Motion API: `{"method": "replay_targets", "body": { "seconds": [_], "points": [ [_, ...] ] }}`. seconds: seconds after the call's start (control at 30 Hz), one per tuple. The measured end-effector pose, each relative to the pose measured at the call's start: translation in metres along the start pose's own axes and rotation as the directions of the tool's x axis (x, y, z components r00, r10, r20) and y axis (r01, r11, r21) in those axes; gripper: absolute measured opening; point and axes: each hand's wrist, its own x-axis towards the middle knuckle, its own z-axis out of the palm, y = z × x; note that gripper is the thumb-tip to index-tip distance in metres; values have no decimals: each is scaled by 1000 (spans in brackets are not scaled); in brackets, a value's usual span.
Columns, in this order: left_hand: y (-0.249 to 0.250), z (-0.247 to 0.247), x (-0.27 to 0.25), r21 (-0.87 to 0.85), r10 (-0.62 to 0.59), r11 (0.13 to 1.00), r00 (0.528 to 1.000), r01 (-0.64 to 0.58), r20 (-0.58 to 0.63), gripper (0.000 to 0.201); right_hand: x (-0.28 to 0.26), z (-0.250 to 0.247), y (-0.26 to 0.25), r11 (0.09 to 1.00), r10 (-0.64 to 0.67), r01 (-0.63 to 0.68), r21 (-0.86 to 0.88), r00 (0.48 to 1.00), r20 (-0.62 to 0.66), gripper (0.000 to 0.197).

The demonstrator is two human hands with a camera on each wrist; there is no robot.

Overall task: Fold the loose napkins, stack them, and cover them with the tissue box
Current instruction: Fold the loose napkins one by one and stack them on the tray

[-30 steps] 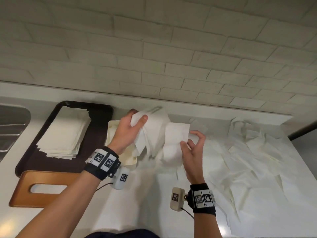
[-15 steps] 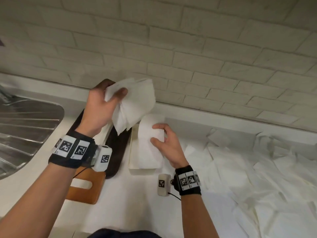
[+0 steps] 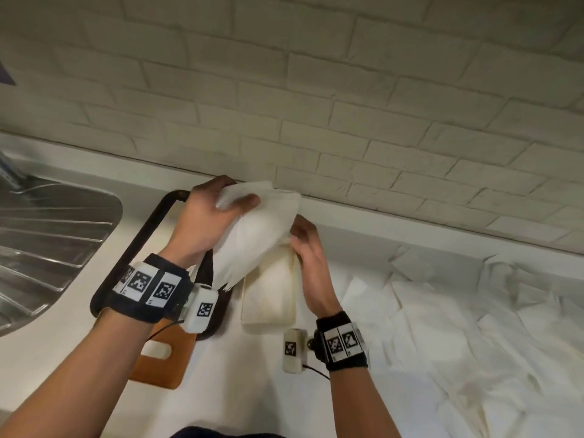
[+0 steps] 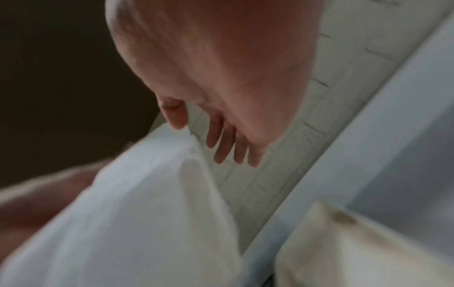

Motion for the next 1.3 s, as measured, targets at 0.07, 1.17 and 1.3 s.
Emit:
{"method": "replay_targets", "body": {
  "seconds": [0.07, 1.17, 1.3],
  "points": [
    [1, 19, 2, -37, -17, 999, 1000, 17, -8, 23, -4, 8, -6, 998, 1, -1, 60, 1000, -4, 28],
    [-45, 99, -73, -100, -307, 935, 919, 340, 248, 65, -35, -52, 11, 994, -10, -24, -108, 951, -310, 33],
    [-36, 117, -75, -134, -244, 953, 949, 273, 200, 49, -29, -20, 7, 989, 26, -69, -129, 950, -313, 34]
  ]
}}
